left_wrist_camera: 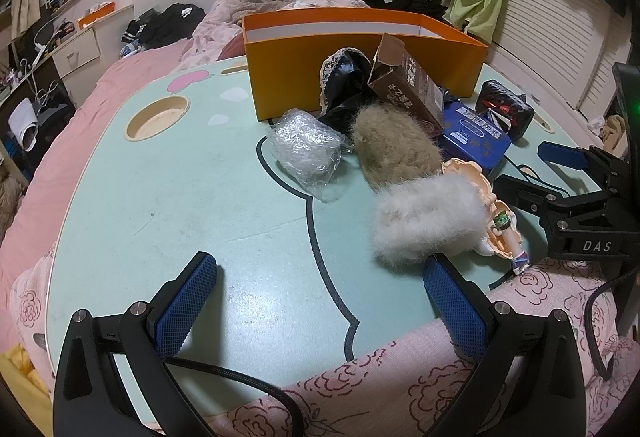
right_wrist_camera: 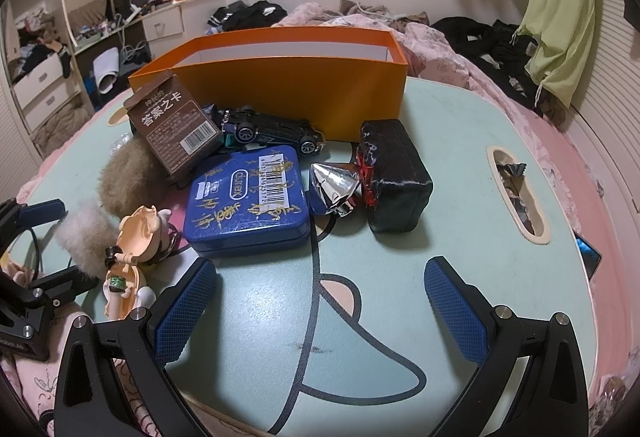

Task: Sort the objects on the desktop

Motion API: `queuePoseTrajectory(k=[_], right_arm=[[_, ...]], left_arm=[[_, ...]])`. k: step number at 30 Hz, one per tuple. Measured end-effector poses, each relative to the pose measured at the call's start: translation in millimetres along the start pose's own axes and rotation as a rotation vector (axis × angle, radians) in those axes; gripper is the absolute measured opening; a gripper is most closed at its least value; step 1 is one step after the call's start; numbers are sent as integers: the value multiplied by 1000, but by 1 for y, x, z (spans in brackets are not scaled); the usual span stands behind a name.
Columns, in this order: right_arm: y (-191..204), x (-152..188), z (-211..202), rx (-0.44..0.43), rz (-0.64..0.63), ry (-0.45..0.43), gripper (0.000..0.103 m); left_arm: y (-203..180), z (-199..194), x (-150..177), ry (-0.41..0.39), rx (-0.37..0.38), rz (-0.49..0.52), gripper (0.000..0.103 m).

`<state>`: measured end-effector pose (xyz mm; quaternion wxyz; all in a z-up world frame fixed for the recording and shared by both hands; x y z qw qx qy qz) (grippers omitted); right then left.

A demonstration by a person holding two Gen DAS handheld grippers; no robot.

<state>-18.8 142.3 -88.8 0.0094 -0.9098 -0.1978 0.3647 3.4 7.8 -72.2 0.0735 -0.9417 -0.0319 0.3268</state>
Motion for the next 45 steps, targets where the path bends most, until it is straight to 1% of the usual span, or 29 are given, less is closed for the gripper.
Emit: queuePoseTrajectory(k=[7,15,19,21,22,23,24,26,27,29,32,33,34,35,36,37,39,41,43,45], right_arm=[[0,-1,1,7,10,2,103],[-11,1,3,17,24,5,103],[-20,4,3,37,53,6,103],[-26,8,0,53,74,0,103],[-27,9,-2,54,79,-7,102],[-28,10,-4,57,89,-21,96],[-30,10,-8,55,103,-43,88],[-34,10,-17,34,138,-96,79],[-36,10,-22,28,151,-123,76],[-38,7,-31,23,158,-168,72],[-33,2,-37,12,137,-200,67],[-32,1,-37,5,132,-205,67],[-32,0,-38,1,130,-208,67],[-33,-1,-38,1,133,-210,67],[-35,-1,-38,-1,140,-212,67],[-38,-2,-37,-1,153,-211,67],[-45,-5,-34,6,182,-195,67],[-57,-11,-27,21,223,-170,66],[-66,-17,-21,30,258,-166,63],[-72,-24,-15,33,269,-151,56]], left_arm=[[-1,1,0,9,-5,0,103],[-5,2,2,28,-6,11,103],[-6,2,2,25,-5,11,103],[-7,-1,2,23,16,4,103],[-9,-3,1,22,48,-6,101],[-10,-6,0,17,74,-15,98],[-11,-10,-2,6,97,-24,97],[-15,-20,-7,-16,153,-40,92],[-19,-24,-10,-21,180,-42,91],[-31,-26,-15,-15,220,-29,91],[-50,-19,-19,5,232,19,91],[-54,-16,-19,16,234,31,89],[-58,-11,-18,37,235,39,78],[-58,-5,-15,65,227,39,64],[-56,-2,-14,77,237,19,58],[-54,0,-12,91,239,3,42],[-47,-2,-12,89,267,-42,42],[-41,-4,-12,84,280,-72,42],[-39,-5,-9,77,282,-81,41],[-41,-6,-8,71,272,-64,41]])
Point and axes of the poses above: each gripper's, at about its wrist camera, not at the fingertips, and z roughly the way its jaws point, y to its left, x to its underside, the point moved 10 cm from there along z, roughly the way its jaws point, and after that the axes turned 13 degrees about -z, right-handed, at the moved point
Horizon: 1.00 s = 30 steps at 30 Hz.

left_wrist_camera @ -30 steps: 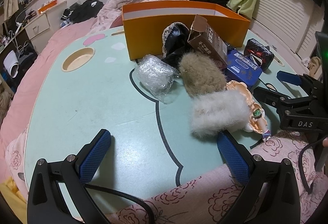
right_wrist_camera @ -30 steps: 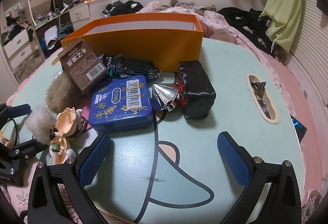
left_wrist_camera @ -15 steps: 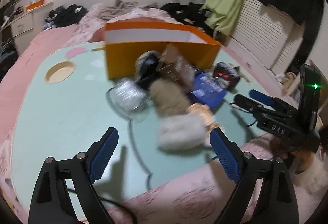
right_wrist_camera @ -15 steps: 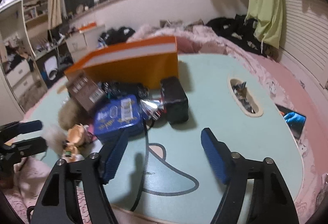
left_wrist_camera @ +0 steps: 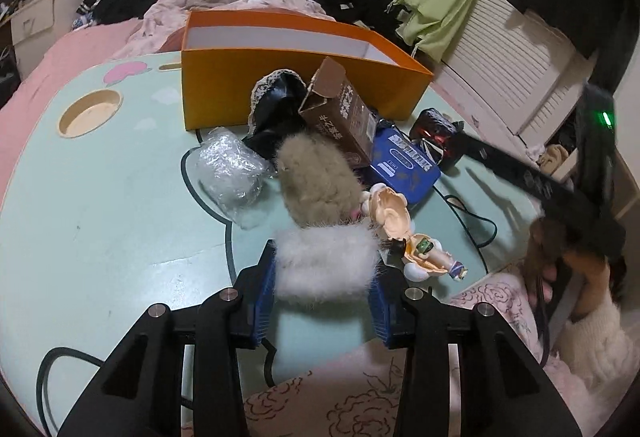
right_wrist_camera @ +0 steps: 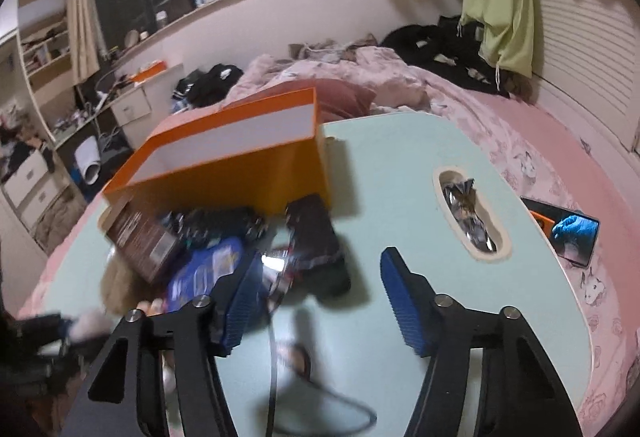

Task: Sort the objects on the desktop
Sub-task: 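Grasp white fur with left gripper while right gripper grasps black patterned case, then drop white fur into orange box with left while right drops black case in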

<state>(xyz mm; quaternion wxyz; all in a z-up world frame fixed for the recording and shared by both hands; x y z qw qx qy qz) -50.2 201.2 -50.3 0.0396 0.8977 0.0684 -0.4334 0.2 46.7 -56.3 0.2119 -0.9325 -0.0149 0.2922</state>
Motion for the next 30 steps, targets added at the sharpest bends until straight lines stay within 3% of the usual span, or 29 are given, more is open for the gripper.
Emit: queuePoseTrajectory(k=[7,10,11,14,22,26,30], right_arm=[[-12,-11,22,0,78,58,51],[-14,2,39,-10,89,146,32],[-15,1,38,-5,85,135,27],[-12,0,29,-59,103,98,27],[-6,-14,-12,-103,122,-62,27],[9,-32,-20,-121,72,-89,27],[19,-67,-17,-119,13,-116,27]], left_arm=[[-2,1,3,-14,-34,43,41],[-1,1,3,-14,-34,46,41],[-1,1,3,-15,-33,47,41],[-1,1,3,-17,-27,45,41],[-1,-15,-9,-68,1,30,41],[-2,-28,-31,-108,6,5,41],[-12,-44,-75,-186,13,32,41]])
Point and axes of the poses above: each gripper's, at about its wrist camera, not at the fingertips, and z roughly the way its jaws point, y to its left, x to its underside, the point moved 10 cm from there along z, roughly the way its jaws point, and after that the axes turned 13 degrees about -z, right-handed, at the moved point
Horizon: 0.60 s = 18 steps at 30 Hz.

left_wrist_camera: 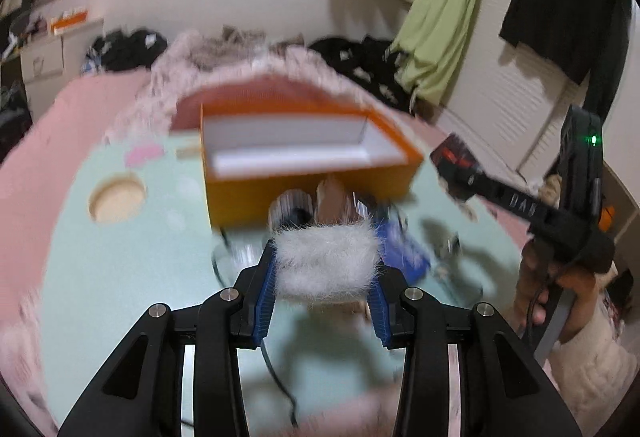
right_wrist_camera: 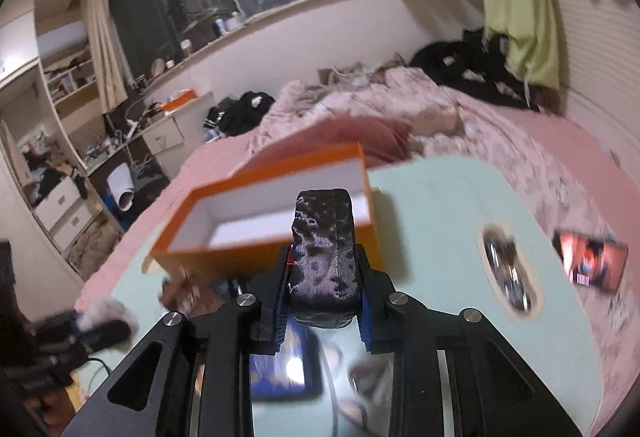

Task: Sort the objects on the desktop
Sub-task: 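Drop white fur into orange box with left while right drops black case in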

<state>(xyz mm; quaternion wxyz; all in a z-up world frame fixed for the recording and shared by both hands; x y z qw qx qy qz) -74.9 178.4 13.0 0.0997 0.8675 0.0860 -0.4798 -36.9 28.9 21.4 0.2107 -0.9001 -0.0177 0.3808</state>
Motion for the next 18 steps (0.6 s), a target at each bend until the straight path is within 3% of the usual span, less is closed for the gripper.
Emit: queuePoseTrajectory(k=[3,7,8,9,10,12,15,18], right_arm=[[4,-30,19,8,-45,-13,27],[4,-53,56,13,-79,22,27],[3,-53,66,20,-88,44,31],[1,-49,78,22,-98,82,48],[0,-43,86,23,-99,117,54],[-5,-26,97,8,-70,166,54],[-6,-21,86,28,-95,126,55],[-1,-17,79,30,-124,118,55]], left_arm=[[-6,10,-43,-45,4,18,41],[-5,45,-86,-48,-22,12,41],[-2,56,-90,-33,-39,5,42],[3,65,-91,-19,-57,-6,44],[11,76,-90,5,-85,-30,47],[26,91,-84,51,-101,-82,50],[42,102,-70,81,-93,-123,59],[41,100,-66,47,-113,-55,60]])
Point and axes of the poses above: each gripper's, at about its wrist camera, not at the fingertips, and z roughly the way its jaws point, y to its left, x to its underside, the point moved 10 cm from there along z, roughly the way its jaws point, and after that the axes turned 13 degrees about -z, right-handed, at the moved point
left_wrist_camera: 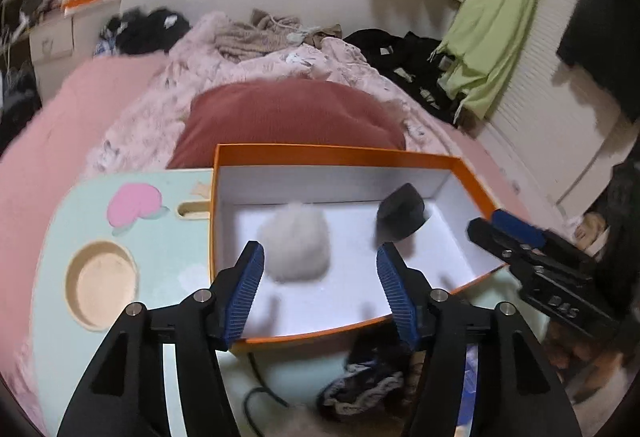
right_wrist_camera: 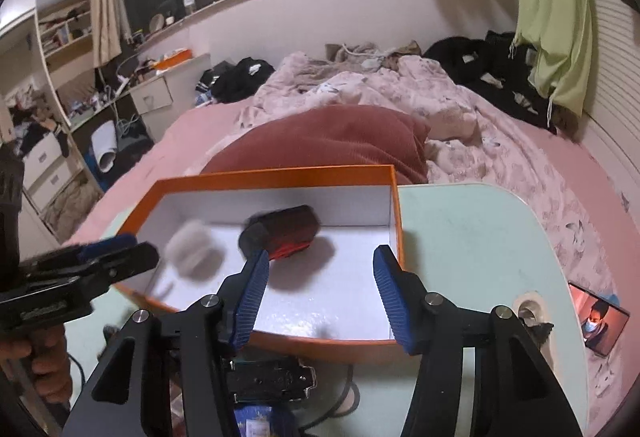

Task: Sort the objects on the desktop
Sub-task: 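Drop white fur into orange box with left while right drops black case in, then withdraw both grippers from the box back toward the remaining items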

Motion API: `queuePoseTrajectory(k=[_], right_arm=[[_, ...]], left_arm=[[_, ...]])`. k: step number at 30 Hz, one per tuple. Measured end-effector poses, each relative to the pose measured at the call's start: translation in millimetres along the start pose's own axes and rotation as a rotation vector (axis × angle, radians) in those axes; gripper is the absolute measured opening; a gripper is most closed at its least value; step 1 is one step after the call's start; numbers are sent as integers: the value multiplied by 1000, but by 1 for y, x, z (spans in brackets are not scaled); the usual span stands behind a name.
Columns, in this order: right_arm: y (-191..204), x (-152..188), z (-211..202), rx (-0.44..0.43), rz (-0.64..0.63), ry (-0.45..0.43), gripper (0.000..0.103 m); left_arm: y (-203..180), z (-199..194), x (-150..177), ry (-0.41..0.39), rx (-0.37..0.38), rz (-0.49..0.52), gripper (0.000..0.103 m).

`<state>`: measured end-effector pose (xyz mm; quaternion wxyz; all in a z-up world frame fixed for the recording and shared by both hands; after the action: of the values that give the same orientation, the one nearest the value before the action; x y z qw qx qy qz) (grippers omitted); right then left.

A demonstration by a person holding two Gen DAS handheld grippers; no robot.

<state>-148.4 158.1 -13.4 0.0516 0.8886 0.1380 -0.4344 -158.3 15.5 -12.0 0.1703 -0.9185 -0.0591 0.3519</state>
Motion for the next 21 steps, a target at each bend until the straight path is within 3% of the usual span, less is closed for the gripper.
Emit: queuePoseTrajectory(k=[3,5,8,10,12,13,16,21], right_arm=[[7,4,-2,51,-57,-7,55],[8,5,-1,67,-71,-14,55],[5,1,-2,51,-51,-12,54],[1,-6,-19,49,-11,-60,54],[4,-10,-47,63,-15,-118,55],[9,-9,-58,67,-31,-125,55],[28,11,-83,69,-108,-100,58],[49,79,-95,79,-180,-6,61]], left_arm=[[0,0,6,-11,-57,55,60],[-1,-2,7,-13,-56,53,60],[-5,-18,5,-16,28,-8,60],[-5,-42,1,-70,64,-32,60],[-3,-67,3,-108,75,-43,68],[-1,-75,5,-112,70,-50,78],[4,-93,32,-88,78,-43,82],[12,-88,104,43,17,-4,82]])
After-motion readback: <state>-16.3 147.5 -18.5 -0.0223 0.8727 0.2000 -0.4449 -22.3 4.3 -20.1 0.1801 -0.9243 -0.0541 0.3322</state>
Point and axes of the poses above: each gripper's, at about its wrist camera, not at the fingertips, and z roughly the way its jaws point, y to its left, x to its underside, the point moved 10 cm from there along z, roughly the way its jaws point, and after that the axes turned 13 degrees about -z, right-handed, at the moved point
